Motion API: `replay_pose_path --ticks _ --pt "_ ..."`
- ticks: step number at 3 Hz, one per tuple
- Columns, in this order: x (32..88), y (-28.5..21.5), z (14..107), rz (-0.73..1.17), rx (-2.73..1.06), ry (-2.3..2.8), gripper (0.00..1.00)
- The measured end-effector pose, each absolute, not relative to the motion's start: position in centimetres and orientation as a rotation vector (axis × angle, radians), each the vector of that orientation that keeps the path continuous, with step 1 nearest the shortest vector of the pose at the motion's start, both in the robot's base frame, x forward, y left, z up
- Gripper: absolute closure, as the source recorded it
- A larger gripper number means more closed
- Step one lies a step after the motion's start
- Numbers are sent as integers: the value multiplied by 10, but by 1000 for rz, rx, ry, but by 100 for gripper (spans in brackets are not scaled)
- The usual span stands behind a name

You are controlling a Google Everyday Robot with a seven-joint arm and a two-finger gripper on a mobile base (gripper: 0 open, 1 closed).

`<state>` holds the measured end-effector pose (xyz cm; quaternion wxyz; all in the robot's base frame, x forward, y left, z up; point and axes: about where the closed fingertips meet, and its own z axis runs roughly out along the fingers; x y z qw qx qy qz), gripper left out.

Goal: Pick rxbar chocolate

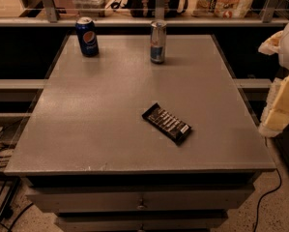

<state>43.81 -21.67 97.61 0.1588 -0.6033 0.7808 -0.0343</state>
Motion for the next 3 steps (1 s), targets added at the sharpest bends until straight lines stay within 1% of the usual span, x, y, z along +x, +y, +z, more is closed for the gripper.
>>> replay_pose_path --ticks 2,3 --pt "441 -218 981 -77 -1702 2207 0" --pt "456 -215 975 -4 -1678 2157 0"
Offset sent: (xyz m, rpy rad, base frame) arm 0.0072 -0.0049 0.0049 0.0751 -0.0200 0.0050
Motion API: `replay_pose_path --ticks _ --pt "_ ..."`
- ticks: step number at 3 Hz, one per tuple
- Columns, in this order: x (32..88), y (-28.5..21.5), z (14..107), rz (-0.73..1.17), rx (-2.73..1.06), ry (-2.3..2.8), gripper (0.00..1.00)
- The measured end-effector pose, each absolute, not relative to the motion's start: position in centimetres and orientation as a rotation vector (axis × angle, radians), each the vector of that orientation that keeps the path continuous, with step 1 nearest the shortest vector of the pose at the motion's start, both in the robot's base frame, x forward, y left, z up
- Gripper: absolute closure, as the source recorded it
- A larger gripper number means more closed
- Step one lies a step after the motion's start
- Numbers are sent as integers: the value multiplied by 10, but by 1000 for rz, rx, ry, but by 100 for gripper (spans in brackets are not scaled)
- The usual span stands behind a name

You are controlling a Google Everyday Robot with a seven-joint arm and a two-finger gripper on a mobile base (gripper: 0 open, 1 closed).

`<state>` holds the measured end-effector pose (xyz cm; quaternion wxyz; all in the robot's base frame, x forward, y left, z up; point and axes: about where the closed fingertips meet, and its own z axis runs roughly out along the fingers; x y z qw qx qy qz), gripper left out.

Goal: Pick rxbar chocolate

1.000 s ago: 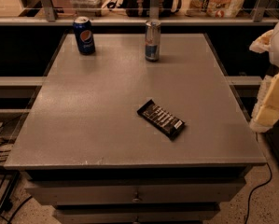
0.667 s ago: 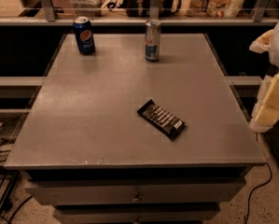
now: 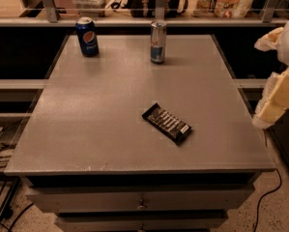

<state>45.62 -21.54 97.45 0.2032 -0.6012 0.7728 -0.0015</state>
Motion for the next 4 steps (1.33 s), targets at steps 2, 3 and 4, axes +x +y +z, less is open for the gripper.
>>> replay_pose_path --ticks 2,3,4 --pt "482 -179 939 205 -1679 1998 0" --pt "487 -147 916 285 -1678 1920 0" --pt "488 -144 916 284 -1675 1914 0"
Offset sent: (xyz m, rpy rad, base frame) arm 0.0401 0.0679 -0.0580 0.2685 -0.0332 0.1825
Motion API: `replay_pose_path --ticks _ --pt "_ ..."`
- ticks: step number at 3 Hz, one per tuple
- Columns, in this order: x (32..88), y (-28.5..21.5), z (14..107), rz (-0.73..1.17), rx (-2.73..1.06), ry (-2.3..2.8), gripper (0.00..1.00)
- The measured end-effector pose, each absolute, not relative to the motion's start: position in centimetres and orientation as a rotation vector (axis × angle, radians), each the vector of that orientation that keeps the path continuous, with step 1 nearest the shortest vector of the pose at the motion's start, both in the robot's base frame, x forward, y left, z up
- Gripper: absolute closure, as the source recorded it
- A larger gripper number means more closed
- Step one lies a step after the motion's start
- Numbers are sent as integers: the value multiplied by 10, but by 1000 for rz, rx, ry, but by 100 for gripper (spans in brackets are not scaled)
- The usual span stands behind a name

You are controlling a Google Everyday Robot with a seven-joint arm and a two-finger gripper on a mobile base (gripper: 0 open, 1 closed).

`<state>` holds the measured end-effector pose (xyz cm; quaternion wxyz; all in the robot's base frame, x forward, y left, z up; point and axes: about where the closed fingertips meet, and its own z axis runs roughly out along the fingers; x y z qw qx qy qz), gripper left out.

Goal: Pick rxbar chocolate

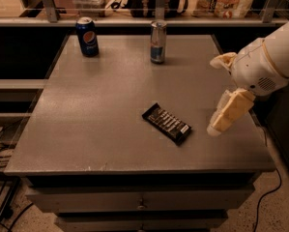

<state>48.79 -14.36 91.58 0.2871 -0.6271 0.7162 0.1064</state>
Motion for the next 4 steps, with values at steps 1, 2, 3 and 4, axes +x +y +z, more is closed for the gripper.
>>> replay_pose_path --ticks 1,2,3,4 --pt "489 -136 907 325 -1661 1936 0" --pt "489 -108 891 415 -1644 1913 0" --pt "491 -82 875 505 -1623 1888 0" --pt "492 -61 858 595 -1589 1877 0"
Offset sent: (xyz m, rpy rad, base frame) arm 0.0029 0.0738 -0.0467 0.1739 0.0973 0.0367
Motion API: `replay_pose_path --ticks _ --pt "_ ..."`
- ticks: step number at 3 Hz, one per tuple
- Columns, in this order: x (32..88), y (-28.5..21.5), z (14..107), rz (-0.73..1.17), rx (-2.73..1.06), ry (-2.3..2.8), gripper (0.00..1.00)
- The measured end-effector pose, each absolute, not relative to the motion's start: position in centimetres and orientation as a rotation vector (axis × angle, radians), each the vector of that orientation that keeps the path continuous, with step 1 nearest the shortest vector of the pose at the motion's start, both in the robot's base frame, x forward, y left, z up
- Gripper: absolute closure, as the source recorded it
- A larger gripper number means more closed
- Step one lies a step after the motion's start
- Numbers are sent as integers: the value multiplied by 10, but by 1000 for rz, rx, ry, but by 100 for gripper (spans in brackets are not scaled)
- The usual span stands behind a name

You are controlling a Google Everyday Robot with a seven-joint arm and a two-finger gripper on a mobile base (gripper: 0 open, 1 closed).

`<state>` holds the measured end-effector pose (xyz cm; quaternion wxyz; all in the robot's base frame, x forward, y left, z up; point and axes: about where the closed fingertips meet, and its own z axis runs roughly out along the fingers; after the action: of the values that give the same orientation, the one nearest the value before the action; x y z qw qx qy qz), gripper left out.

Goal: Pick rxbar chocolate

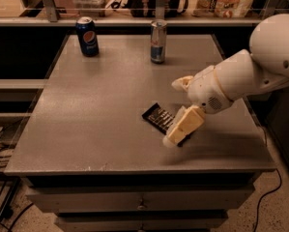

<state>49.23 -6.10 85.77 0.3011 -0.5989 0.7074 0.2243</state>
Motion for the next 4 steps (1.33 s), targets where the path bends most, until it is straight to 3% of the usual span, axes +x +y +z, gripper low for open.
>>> replay_pose_path --ticks 1,2,4 --pt "496 -49 838 638 -1568 1902 0" --pt "498 -47 824 649 -1546 1937 17" --pt "497 -46 823 595 -1537 1969 64"
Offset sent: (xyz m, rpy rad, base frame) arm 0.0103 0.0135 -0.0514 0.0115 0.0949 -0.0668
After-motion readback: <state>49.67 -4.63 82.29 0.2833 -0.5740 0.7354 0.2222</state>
